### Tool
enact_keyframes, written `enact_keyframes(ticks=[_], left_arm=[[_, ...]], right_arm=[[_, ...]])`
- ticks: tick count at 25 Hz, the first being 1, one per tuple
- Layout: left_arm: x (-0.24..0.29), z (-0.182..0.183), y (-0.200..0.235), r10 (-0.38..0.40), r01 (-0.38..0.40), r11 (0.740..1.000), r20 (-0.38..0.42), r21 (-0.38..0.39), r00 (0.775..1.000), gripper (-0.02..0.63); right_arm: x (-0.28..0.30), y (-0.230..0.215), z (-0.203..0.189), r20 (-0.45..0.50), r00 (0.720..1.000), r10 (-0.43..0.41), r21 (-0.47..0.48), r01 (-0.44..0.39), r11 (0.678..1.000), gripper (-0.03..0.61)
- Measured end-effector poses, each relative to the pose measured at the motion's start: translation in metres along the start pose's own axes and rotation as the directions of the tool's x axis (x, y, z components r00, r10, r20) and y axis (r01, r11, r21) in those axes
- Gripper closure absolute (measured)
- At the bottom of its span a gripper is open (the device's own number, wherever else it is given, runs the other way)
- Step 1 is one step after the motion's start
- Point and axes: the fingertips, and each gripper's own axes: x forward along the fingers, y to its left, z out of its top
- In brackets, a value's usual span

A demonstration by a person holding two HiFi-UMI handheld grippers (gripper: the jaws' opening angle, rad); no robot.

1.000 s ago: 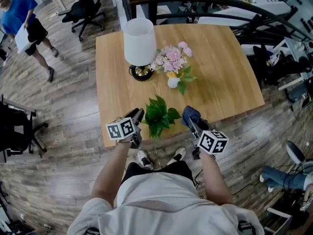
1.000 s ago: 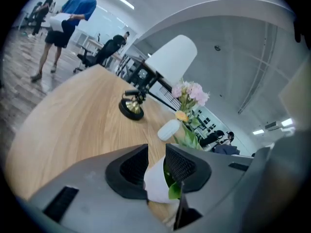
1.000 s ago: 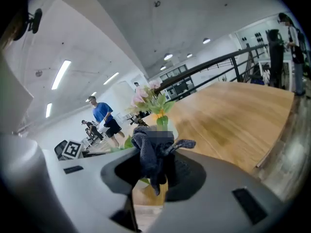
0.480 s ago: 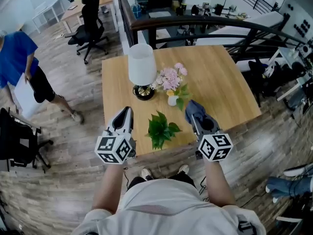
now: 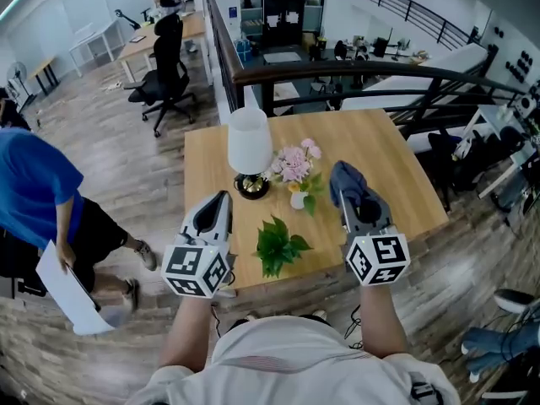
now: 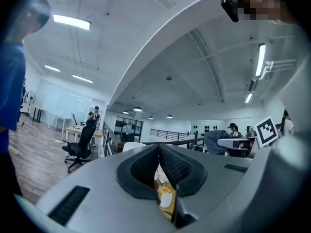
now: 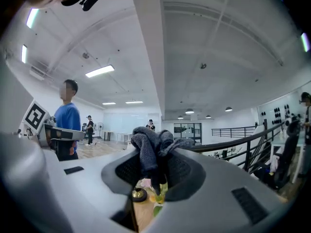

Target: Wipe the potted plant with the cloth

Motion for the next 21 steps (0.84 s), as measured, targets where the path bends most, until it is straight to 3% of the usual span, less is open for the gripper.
enact_keyframes(ticks=[21], left_arm=[[0.031,0.007,-0.028,-0.053,0.053,0.998,0.007,-0.019,0.999,0.597]], right_arm=[[0.008,-0.018,0.006,-0.017,0.999,0.034,-0.017,-0.035,0.999,0.422]])
